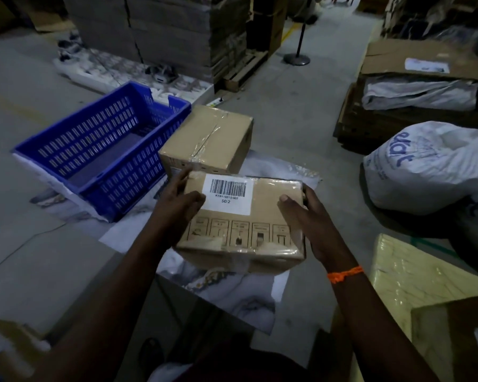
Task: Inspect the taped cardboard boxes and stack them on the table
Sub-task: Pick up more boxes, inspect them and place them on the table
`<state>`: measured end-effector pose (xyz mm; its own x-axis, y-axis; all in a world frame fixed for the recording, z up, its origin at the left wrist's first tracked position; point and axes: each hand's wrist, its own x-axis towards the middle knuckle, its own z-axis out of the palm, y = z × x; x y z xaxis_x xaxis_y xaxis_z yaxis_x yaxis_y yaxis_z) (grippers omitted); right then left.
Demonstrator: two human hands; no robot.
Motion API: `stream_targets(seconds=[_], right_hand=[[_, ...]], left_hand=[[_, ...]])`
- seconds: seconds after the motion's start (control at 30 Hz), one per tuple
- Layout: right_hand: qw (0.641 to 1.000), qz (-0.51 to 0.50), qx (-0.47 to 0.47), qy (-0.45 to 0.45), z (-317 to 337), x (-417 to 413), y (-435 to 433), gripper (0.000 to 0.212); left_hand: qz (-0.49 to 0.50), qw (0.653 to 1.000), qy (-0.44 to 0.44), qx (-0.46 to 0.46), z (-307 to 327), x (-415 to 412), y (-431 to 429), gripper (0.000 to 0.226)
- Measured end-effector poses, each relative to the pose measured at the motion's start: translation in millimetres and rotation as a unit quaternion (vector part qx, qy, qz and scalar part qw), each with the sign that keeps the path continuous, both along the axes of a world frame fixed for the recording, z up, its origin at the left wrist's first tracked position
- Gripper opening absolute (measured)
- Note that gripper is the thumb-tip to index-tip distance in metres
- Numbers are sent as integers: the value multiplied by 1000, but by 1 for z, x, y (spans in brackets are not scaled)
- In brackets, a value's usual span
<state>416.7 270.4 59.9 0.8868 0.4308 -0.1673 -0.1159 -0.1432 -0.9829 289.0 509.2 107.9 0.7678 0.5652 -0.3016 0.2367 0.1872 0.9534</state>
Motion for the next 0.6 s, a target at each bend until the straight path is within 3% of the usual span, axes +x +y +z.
stream_targets(seconds=[0.1, 0.2, 0.27, 0.37, 0.53, 0.6], right_hand=[[1000, -15, 17, 10, 4, -23, 8, 30], [999, -21, 29, -2, 6, -48, 19, 31], [999, -25, 46, 3, 3, -62, 24, 34], [997, -42, 56, 16, -10, -75, 23, 22], [990, -39, 86, 100, -39, -69, -2, 13], [987, -45, 69, 141, -51, -69, -15, 21]], left_hand=[[57, 997, -28, 45, -11, -37, 4, 40], [152, 985, -81, -33, -22, -71, 2, 15], [213, 971, -82, -70, -33, -88, 1, 17], [260, 961, -31, -85, -53, -105, -5, 19], [185, 976, -10, -112, -71, -122, -38, 44], [160, 982, 13, -95, -86, -129, -45, 57]])
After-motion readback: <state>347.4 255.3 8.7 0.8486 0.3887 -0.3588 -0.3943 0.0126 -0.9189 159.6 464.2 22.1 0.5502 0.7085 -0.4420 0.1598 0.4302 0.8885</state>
